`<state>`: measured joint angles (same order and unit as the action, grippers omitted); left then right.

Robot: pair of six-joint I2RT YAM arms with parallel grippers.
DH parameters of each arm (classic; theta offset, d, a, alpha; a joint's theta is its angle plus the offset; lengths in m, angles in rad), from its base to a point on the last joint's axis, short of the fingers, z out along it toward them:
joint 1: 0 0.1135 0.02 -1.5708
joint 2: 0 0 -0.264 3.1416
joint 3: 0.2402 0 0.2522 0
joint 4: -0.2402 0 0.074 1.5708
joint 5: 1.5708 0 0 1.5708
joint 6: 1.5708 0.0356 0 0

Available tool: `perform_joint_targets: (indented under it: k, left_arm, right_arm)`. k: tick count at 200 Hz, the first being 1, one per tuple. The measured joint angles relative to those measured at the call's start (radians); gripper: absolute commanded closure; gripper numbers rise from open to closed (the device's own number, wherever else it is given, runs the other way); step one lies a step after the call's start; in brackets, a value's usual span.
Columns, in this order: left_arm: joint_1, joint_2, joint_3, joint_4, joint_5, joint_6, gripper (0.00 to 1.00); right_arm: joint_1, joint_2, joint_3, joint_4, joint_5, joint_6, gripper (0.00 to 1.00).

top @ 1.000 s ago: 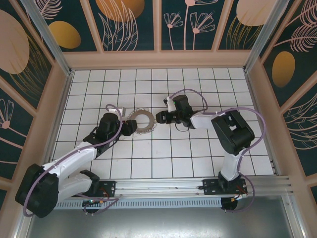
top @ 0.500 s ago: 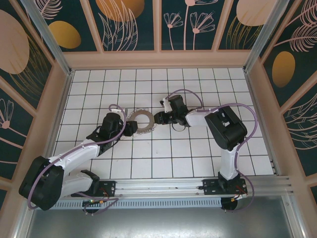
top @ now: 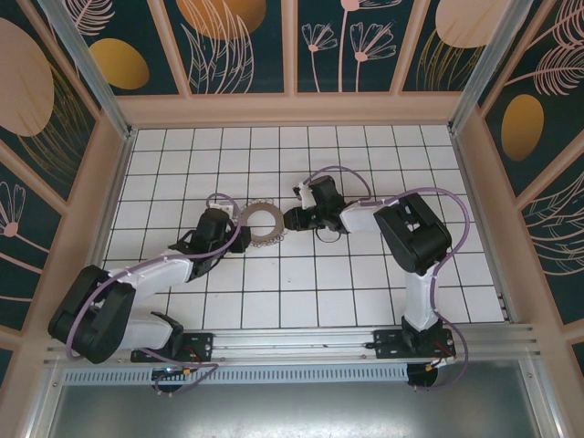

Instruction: Put the keys on the keyring

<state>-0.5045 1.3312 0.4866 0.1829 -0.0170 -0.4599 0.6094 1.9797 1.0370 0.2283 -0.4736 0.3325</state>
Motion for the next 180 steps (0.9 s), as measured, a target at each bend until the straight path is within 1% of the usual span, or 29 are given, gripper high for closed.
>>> perform_joint_targets:
  k: [94, 122, 133, 156, 168, 180]
  left_arm:
    - [0.0, 0.032, 0.0, 0.027, 0.02, -0.001, 0.59]
    - [0.0, 0.032, -0.003, 0.036, 0.034, -0.001, 0.6]
    - [0.0, 0.032, -0.005, 0.04, 0.035, -0.001, 0.6]
    - [0.0, 0.032, -0.012, 0.05, 0.035, -0.002, 0.6]
    - [0.0, 0.032, -0.017, 0.053, 0.038, -0.005, 0.6]
    - [0.0, 0.032, -0.023, 0.053, 0.039, -0.007, 0.6]
  right_arm:
    - [0.001, 0.028, 0.029, 0.0, -0.019, 0.015, 0.83]
    - [0.002, 0.036, 0.037, 0.0, -0.019, 0.015, 0.83]
    - [0.002, 0.038, 0.041, 0.0, -0.019, 0.015, 0.8]
    - [0.004, 0.039, 0.046, 0.004, -0.033, 0.017, 0.67]
    - [0.006, 0.039, 0.049, 0.007, -0.037, 0.021, 0.64]
    - [0.008, 0.039, 0.051, 0.007, -0.04, 0.022, 0.64]
